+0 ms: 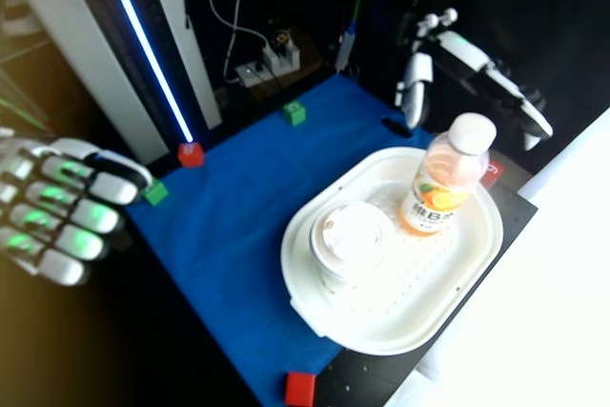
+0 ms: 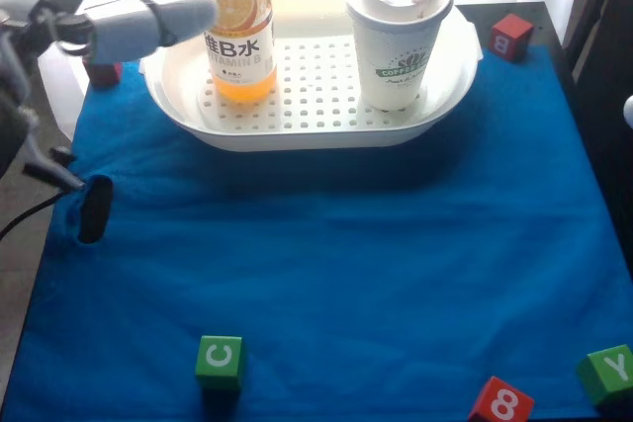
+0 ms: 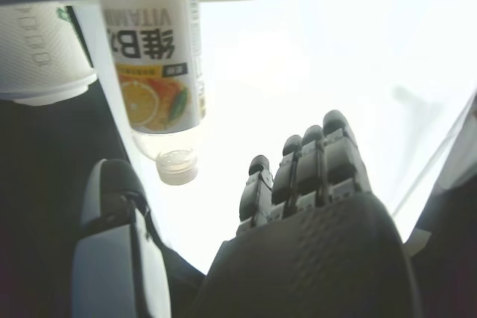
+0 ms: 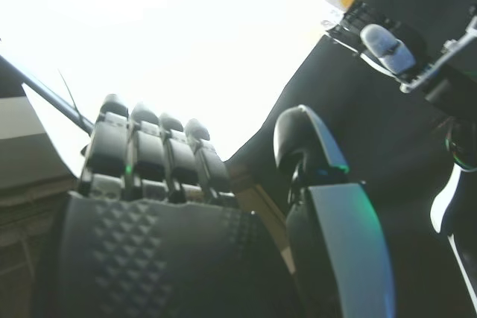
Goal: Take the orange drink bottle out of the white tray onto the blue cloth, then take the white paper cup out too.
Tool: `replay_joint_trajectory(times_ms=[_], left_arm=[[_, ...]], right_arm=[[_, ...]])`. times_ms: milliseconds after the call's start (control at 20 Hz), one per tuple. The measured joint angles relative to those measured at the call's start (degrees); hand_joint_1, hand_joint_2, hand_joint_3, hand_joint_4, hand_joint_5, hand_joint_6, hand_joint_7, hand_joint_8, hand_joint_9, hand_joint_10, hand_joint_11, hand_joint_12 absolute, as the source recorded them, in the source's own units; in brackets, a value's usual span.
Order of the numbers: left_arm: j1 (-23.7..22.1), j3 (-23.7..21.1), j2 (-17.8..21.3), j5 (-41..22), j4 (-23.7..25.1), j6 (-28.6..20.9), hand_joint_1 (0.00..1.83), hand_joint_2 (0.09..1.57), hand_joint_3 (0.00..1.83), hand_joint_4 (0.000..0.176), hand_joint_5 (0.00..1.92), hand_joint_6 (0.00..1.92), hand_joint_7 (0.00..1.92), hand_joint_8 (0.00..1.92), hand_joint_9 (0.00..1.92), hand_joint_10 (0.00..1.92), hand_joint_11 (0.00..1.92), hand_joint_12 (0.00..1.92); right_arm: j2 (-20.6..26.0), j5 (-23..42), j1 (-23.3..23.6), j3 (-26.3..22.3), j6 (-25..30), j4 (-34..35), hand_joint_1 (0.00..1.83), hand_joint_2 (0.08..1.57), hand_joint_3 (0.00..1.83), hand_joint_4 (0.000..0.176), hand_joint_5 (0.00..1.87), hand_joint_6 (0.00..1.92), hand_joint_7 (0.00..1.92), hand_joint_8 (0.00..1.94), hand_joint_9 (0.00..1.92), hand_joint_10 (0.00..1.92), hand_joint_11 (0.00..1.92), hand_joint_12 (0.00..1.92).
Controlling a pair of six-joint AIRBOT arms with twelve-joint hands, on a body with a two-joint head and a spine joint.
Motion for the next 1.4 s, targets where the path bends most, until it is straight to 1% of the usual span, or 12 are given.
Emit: replay_joint_trajectory(times_ms=[300, 400, 450, 500, 550, 600, 750, 1050, 1250, 1300, 1350, 1400], left_arm=[[-3.32, 5.57, -5.16, 8.0, 4.79, -4.39, 0.7, 0.87, 0.0, 0.154, 0.0, 0.0, 0.05, 0.01, 0.09, 0.05, 0.0, 1.4], [-3.39, 6.64, -5.79, 9.27, 4.92, -4.42, 0.85, 0.97, 0.01, 0.053, 0.4, 0.12, 0.47, 0.22, 0.2, 0.91, 0.0, 1.76], [-3.41, 6.82, -5.97, 9.6, 4.96, -4.42, 0.91, 1.05, 0.01, 0.0, 0.7, 0.33, 0.57, 0.81, 0.34, 1.31, 0.11, 1.89], [-3.41, 6.82, -5.99, 9.97, 5.22, -4.37, 0.96, 1.16, 0.01, 0.079, 0.8, 1.04, 0.57, 0.95, 0.38, 1.36, 0.16, 1.9], [-3.45, 6.82, -6.03, 10.21, 5.44, -4.33, 1.01, 1.18, 0.0, 0.029, 0.83, 1.18, 0.66, 0.9, 0.52, 1.22, 0.3, 1.77], [-3.48, 6.82, -6.03, 10.45, 5.79, -4.46, 1.13, 1.21, 0.0, 0.024, 0.84, 1.23, 0.74, 1.23, 0.66, 1.17, 0.49, 1.68], [-3.5, 6.58, -5.92, 10.4, 6.88, -4.92, 1.17, 1.2, 0.0, 0.0, 0.78, 1.24, 0.89, 1.25, 0.9, 1.16, 0.79, 1.53], [-3.41, 2.14, -3.19, 7.19, 11.21, -5.75, 1.22, 1.2, 0.0, 0.0, 0.83, 1.04, 0.86, 1.44, 0.84, 1.65, 0.79, 1.92], [-3.74, -3.17, 1.79, -2.32, 14.71, -5.84, 1.15, 1.23, 0.0, 0.0, 0.74, 1.25, 0.81, 1.39, 0.75, 1.29, 0.63, 1.72], [-3.87, -4.61, 3.04, -4.98, 15.76, -5.86, 1.15, 1.23, 0.0, 0.005, 0.74, 1.27, 0.82, 1.36, 0.74, 1.22, 0.61, 1.69], [-3.85, -6.1, 4.26, -7.41, 16.79, -5.86, 0.96, 1.22, 0.0, 0.131, 0.76, 1.3, 0.79, 1.1, 0.74, 1.22, 0.59, 1.73], [-3.17, -8.07, 5.62, -10.56, 18.08, -5.92, 0.91, 1.22, 0.0, 0.167, 0.76, 1.32, 0.8, 0.97, 0.72, 1.19, 0.55, 1.73]], right_arm=[[-1.42, -0.24, -0.33, 0.0, 1.77, 0.0, 0.66, 1.29, 0.0, 0.0, 0.0, 0.0, 0.0, 0.0, 0.0, 0.0, 0.0, 0.0], [-1.7, -0.55, -0.48, 0.0, 2.05, 0.22, 0.66, 1.29, 0.0, 0.0, 0.0, 0.0, 0.0, 0.0, 0.0, 0.0, 0.0, 0.0], [-1.75, -0.52, -0.57, 0.0, 2.29, 0.31, 0.63, 1.3, 0.0, 0.0, 0.0, 0.0, 0.0, 0.0, 0.0, 0.0, 0.01, 0.0], [-1.81, -0.46, -0.83, 0.0, 2.58, 0.44, 0.61, 1.3, 0.0, 0.0, 0.0, 0.0, 0.0, 0.0, 0.0, 0.0, 0.01, 0.0], [-1.81, -0.55, -1.11, 0.0, 2.91, 0.22, 0.6, 1.31, 0.0, 0.0, 0.0, 0.0, 0.0, 0.0, 0.0, 0.0, 0.01, 0.01], [-1.86, -0.68, -1.11, 0.0, 3.04, 0.26, 0.59, 1.31, 0.0, 0.0, 0.0, 0.0, 0.0, 0.0, 0.0, 0.0, 0.03, 0.01], [-1.84, -0.55, -1.18, 0.0, 3.06, 0.39, 0.59, 1.31, 0.0, 0.0, 0.0, 0.0, 0.0, 0.0, 0.0, 0.0, 0.0, 0.0], [-2.01, -0.63, -1.84, 0.0, 3.45, 1.03, 0.58, 1.32, 0.0, 0.0, 0.0, 0.0, 0.0, 0.0, 0.0, 0.0, 0.0, 0.0], [-2.1, -0.46, -2.08, 0.0, 3.5, 1.27, 0.54, 1.32, 0.0, 0.0, 0.0, 0.0, 0.0, 0.0, 0.0, 0.0, 0.0, 0.0], [-2.1, -0.5, -2.23, 0.0, 3.54, 1.22, 0.54, 1.32, 0.0, 0.0, 0.0, 0.0, 0.0, 0.0, 0.0, 0.0, 0.0, 0.0], [-2.19, -0.61, -2.23, 0.0, 3.54, 1.25, 0.54, 1.31, 0.0, 0.0, 0.0, 0.0, 0.0, 0.0, 0.0, 0.0, 0.0, 0.0], [-2.19, -0.59, -2.23, 0.0, 3.52, 1.25, 0.55, 1.32, 0.0, 0.0, 0.0, 0.0, 0.0, 0.0, 0.0, 0.0, 0.0, 0.0]])
